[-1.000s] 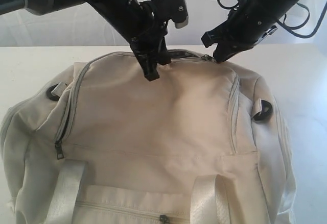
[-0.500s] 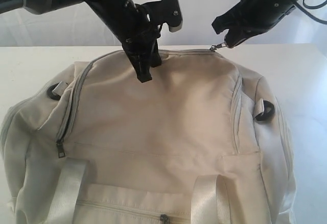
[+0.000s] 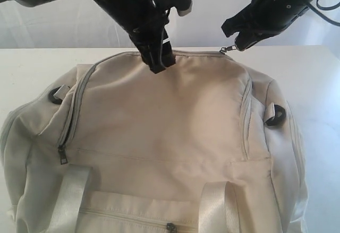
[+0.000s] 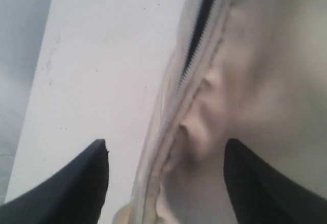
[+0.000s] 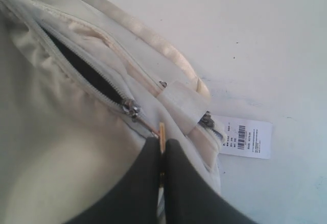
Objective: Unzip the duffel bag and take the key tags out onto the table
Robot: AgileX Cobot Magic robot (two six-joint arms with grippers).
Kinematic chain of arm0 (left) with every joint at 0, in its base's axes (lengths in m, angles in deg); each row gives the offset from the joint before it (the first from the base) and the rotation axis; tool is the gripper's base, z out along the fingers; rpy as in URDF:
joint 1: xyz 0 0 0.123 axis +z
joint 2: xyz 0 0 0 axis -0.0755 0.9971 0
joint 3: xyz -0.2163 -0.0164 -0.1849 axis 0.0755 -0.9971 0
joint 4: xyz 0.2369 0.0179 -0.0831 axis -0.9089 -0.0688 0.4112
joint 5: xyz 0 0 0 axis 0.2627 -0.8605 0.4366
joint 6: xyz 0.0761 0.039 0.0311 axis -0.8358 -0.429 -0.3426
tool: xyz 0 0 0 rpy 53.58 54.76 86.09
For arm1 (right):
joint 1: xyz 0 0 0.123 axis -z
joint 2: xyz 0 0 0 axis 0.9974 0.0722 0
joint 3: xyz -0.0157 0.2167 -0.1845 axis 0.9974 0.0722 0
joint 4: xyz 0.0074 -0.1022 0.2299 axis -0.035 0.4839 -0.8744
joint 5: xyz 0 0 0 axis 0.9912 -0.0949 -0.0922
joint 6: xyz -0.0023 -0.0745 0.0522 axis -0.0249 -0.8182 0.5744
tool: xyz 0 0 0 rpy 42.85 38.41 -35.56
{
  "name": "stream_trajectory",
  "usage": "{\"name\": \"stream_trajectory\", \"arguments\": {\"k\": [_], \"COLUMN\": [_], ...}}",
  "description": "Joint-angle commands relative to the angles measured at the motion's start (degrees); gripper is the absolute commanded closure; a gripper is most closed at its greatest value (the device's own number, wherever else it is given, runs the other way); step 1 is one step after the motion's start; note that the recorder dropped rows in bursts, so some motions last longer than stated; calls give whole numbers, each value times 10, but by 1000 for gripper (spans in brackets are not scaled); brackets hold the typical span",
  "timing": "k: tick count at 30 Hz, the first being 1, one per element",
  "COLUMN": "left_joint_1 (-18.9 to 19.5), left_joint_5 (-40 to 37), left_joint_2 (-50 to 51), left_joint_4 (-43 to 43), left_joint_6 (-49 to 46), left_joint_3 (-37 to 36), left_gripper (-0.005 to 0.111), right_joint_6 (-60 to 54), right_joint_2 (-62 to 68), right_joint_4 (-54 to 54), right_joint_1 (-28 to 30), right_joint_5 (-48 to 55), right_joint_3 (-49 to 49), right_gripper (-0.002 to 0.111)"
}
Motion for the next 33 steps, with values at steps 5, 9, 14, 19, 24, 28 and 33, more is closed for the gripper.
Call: {"name": "stream_trajectory", "arguments": {"k": [5,9,14,19,24,28,33], "left_joint_1": [-46,-48,-48,-48,-45,-30,1], "left_joint_5": [60,52,53,49,21,-17,-50], "left_joint_2": [32,61,74,67,46,39,39], "left_joint_4": [9,9,9,9,-19,-54,-56], "left_joint_6": [-16,-5,2,21,27,80,112], "left_joint_3": [12,24,25,26,26,26,26], "left_gripper": [52,52,54,88,107,107,107], "right_joint_6": [6,6,6,6,6,19,52], "right_joint_2": [-6,-6,-5,-4,-4,-4,-5], "right_joint_4": [9,9,7,7,10,42,85], "right_joint_1": [6,6,6,6,6,6,6], "right_joint_5": [-4,-4,-4,-2,3,15,37], "right_joint_3": [2,2,2,2,2,2,2], "right_gripper": [108,108,108,108,108,108,108]}}
